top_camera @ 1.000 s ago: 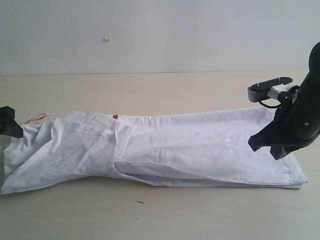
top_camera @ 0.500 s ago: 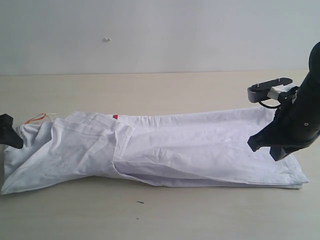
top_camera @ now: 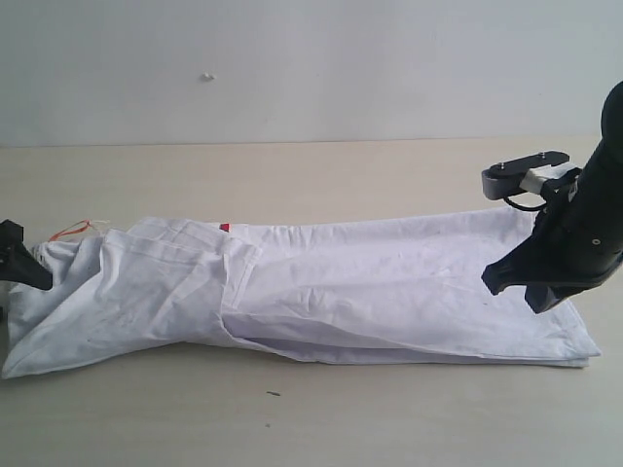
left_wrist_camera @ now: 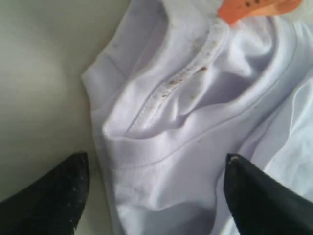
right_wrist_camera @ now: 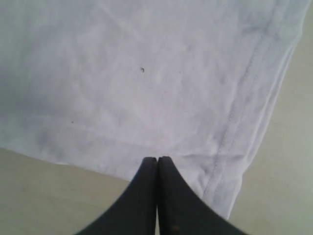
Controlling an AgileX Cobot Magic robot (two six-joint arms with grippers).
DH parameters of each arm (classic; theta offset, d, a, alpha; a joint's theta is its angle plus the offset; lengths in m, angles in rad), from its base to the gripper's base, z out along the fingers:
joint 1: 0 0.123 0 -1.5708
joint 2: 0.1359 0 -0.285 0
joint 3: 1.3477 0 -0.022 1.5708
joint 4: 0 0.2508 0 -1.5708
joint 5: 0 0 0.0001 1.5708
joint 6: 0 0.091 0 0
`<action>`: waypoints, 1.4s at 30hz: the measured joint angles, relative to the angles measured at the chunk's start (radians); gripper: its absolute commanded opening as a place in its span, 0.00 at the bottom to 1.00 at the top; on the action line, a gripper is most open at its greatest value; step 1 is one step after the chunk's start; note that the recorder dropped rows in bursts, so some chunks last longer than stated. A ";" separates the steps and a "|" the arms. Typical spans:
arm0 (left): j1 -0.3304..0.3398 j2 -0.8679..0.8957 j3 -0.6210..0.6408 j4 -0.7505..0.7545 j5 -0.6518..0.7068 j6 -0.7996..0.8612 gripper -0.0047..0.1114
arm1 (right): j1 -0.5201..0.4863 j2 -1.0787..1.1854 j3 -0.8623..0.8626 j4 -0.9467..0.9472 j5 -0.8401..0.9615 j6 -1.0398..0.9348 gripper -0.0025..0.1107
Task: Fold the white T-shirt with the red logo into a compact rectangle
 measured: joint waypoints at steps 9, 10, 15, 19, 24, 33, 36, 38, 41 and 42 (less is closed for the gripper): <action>0.000 0.064 -0.009 -0.156 0.159 0.165 0.68 | 0.000 0.000 0.000 0.000 0.000 0.000 0.02; 0.000 0.072 -0.009 -0.171 0.182 0.188 0.67 | 0.000 0.000 0.000 0.000 0.000 0.000 0.02; 0.000 0.091 -0.009 -0.192 0.221 0.254 0.38 | 0.000 0.000 0.000 0.000 0.000 0.000 0.02; 0.000 0.102 -0.005 -0.189 0.216 0.267 0.05 | 0.000 0.000 0.000 0.000 0.000 0.000 0.02; 0.005 0.102 -0.004 -0.207 0.216 0.267 0.05 | 0.000 0.000 0.000 0.000 0.000 0.000 0.02; 0.166 -0.045 -0.038 -0.322 0.306 0.210 0.04 | 0.000 0.000 0.000 0.000 0.000 0.000 0.02; 0.133 -0.048 -0.038 -0.448 0.413 0.210 0.04 | 0.000 0.000 0.000 0.003 0.000 0.000 0.02; 0.047 -0.048 -0.038 -0.503 0.423 0.210 0.04 | 0.000 0.000 0.000 0.010 0.000 0.000 0.02; -0.065 -0.048 -0.038 -0.565 0.429 0.210 0.04 | 0.000 0.000 0.000 0.012 0.000 0.000 0.02; -0.099 -0.048 -0.038 -0.587 0.429 0.210 0.04 | 0.000 0.000 0.000 0.012 0.000 0.000 0.02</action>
